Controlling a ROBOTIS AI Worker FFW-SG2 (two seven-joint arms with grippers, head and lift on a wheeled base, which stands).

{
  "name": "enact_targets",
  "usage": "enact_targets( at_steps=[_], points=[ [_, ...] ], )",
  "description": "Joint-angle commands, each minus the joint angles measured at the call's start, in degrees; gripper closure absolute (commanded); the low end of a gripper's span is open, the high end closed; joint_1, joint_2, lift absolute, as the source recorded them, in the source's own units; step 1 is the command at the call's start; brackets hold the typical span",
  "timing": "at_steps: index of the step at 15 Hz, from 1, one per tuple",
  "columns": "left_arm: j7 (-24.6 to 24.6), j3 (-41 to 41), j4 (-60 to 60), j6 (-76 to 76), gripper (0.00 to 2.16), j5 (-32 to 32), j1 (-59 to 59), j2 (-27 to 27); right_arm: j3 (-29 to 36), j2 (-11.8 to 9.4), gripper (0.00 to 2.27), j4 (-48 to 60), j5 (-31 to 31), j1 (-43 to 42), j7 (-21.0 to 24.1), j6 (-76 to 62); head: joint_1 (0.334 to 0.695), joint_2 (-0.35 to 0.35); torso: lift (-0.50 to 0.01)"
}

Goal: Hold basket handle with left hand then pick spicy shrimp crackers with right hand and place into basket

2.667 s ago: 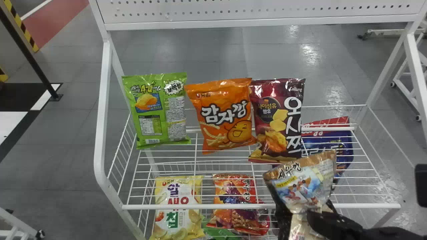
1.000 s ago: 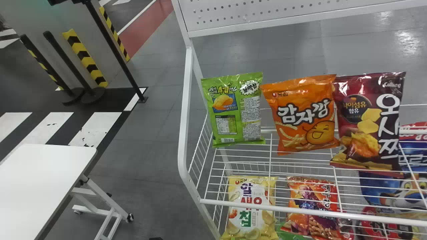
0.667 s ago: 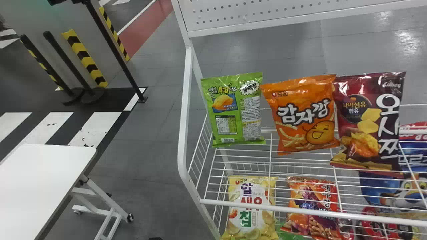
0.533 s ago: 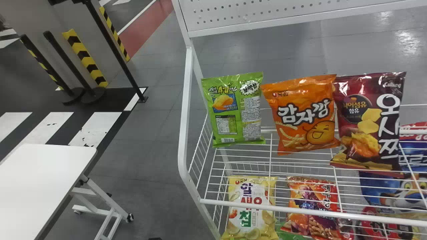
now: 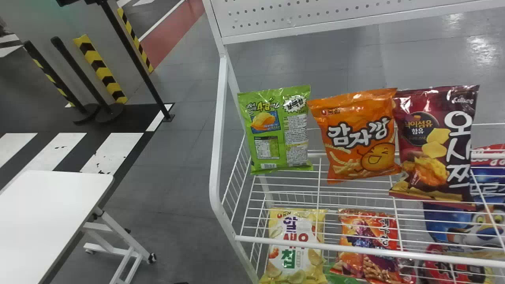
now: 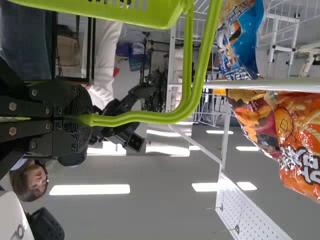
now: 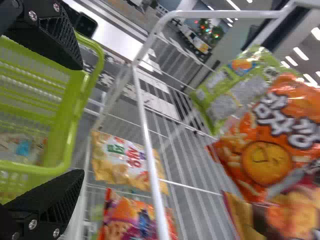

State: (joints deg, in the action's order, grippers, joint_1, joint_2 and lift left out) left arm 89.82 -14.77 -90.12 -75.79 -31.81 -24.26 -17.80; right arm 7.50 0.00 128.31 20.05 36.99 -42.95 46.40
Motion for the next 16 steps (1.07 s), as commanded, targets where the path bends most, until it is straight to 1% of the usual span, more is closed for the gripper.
enact_targets(
  at_steps=[1, 2, 3, 4, 6, 7, 9, 10, 12, 14, 15, 16],
  points=[
    [0.7, 0.0, 0.0, -0.1, 2.15, 0.1, 0.0, 0.0, 1.5, 0.1, 0.08, -3.9, -0.6, 1.9, -0.9, -16.4, 0.695, 0.263, -0.010],
    [0.7, 0.0, 0.0, -0.1, 2.15, 0.1, 0.0, 0.1, 1.5, 0.1, 0.08, -5.7, -1.0, 2.2, -0.7, -21.5, 0.695, 0.229, -0.010],
    [0.7, 0.0, 0.0, -0.1, 2.15, 0.1, 0.0, 0.1, 1.5, 0.1, 0.09, -7.6, -1.9, 2.7, -0.6, -28.0, 0.695, 0.172, -0.010],
    [0.7, 0.0, -0.1, -0.1, 2.15, 0.1, -0.1, 0.0, 1.5, 0.1, 0.09, -9.4, -3.6, 3.4, -0.3, -34.7, 0.695, 0.150, -0.010],
    [0.7, 0.0, -0.1, -0.1, 2.15, 0.1, -0.2, 0.1, 1.5, 0.1, 0.09, -12.4, -4.6, 4.8, 1.4, -45.4, 0.695, 0.111, -0.010],
    [0.7, 0.1, -0.1, -0.3, 2.15, 0.2, -0.2, 0.1, 1.4, 0.1, 0.09, -13.8, -5.3, 5.6, 1.9, -51.0, 0.695, 0.072, -0.010],
    [0.7, 0.2, -0.1, -0.3, 2.15, 0.2, -0.2, 0.1, 1.1, 0.1, 0.09, -16.9, -7.1, 7.0, 4.7, -60.5, 0.695, 0.040, -0.010],
    [0.7, 0.2, -0.1, -0.3, 2.15, 0.2, -0.2, 0.2, 1.2, 0.1, 0.09, -18.8, -7.0, 7.6, 5.5, -65.2, 0.695, 0.023, -0.010],
    [0.7, 0.3, -0.1, -0.3, 2.15, 0.2, -0.2, 0.2, 1.6, 0.1, 0.09, -22.7, -7.0, 8.4, 5.9, -71.4, 0.695, -0.022, -0.010],
    [0.7, 0.4, -0.1, -0.3, 2.15, 0.2, -0.2, 0.2, 1.7, 0.1, 0.09, -27.0, -7.0, 8.5, 7.1, -78.4, 0.695, -0.043, -0.010],
    [0.7, 0.4, -0.1, -0.3, 2.15, 0.2, -0.2, 0.2, 1.6, 0.1, 0.09, -29.0, -7.5, 8.7, 9.1, -83.2, 0.695, -0.055, -0.010],
    [0.7, 0.4, -0.1, -0.3, 2.15, 0.2, -0.2, 0.2, 1.2, 0.1, 0.09, -30.8, -9.0, 8.7, 11.1, -88.1, 0.695, -0.086, -0.010]
  ],
)
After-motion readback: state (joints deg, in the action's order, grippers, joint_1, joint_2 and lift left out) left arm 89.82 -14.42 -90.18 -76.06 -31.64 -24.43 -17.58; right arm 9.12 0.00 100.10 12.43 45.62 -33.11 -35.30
